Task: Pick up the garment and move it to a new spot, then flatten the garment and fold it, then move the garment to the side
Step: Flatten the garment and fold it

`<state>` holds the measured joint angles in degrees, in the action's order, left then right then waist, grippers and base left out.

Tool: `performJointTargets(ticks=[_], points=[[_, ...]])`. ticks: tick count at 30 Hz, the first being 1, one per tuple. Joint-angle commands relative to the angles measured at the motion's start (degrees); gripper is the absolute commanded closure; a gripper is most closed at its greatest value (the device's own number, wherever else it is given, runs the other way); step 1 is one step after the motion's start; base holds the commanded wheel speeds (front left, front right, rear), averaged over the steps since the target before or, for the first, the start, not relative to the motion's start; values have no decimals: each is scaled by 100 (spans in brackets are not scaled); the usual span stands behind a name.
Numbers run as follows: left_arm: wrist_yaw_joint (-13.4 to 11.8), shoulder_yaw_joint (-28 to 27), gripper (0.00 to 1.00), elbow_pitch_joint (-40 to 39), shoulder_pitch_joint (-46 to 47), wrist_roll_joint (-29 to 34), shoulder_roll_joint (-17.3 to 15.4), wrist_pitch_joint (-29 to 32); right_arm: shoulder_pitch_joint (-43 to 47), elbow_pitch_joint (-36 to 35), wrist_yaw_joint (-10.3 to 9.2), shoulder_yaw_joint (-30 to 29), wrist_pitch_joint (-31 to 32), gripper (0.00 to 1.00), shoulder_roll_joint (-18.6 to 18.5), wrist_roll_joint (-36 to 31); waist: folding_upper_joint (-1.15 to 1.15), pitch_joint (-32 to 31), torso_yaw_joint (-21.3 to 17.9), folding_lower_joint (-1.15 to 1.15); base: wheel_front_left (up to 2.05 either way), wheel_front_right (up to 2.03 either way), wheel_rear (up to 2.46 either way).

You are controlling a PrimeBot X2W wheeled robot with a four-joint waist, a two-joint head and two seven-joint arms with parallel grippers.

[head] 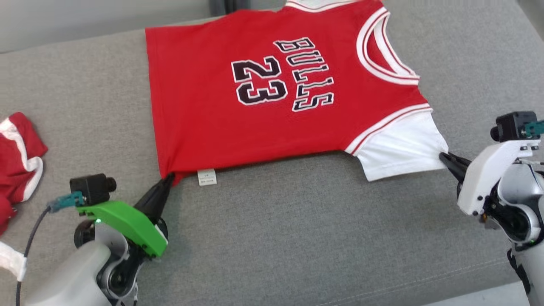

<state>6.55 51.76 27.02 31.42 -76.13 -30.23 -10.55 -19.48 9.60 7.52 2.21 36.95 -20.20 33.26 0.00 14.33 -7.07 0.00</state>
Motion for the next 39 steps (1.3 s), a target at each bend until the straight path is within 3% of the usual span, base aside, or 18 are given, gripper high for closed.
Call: performJointTargets(ticks=[1,7,8,11,17,20,32,39], points=[[-90,8,100,-76,-221,-47,-90,15,270,-208,-7,-188,198,100,51,-157,0,-337,178,0,0,0,0],[-491,73,100,-665,-820,-154,-255,-27,1090,-1278,-6,-845,1002,100,549,-651,0,-487,279,0,0,0,0],[-738,182,100,-1009,-1114,-91,-393,33,1467,-1715,-6,-1043,1503,100,800,-890,0,-533,333,0,0,0,0],[-1141,305,100,-1533,-1449,-162,-588,201,1867,-2115,-6,-1404,1987,100,1084,-1242,0,-537,401,0,0,0,0],[-1265,234,100,-1784,-1301,-34,-673,102,1670,-2376,-6,-1502,1818,100,1227,-1327,0,-463,465,0,0,0,0],[-1249,194,100,-1819,-1070,-9,-578,174,1457,-2319,-6,-1445,1622,100,1121,-1436,0,-426,490,0,0,0,0],[-1233,42,100,-1448,-91,-67,-348,691,181,-1427,-6,-851,1021,100,779,-1335,0,-116,512,0,0,0,0],[-1182,53,100,-936,409,-46,-88,959,-573,-643,-6,-430,355,100,572,-1335,0,159,568,0,0,0,0]])
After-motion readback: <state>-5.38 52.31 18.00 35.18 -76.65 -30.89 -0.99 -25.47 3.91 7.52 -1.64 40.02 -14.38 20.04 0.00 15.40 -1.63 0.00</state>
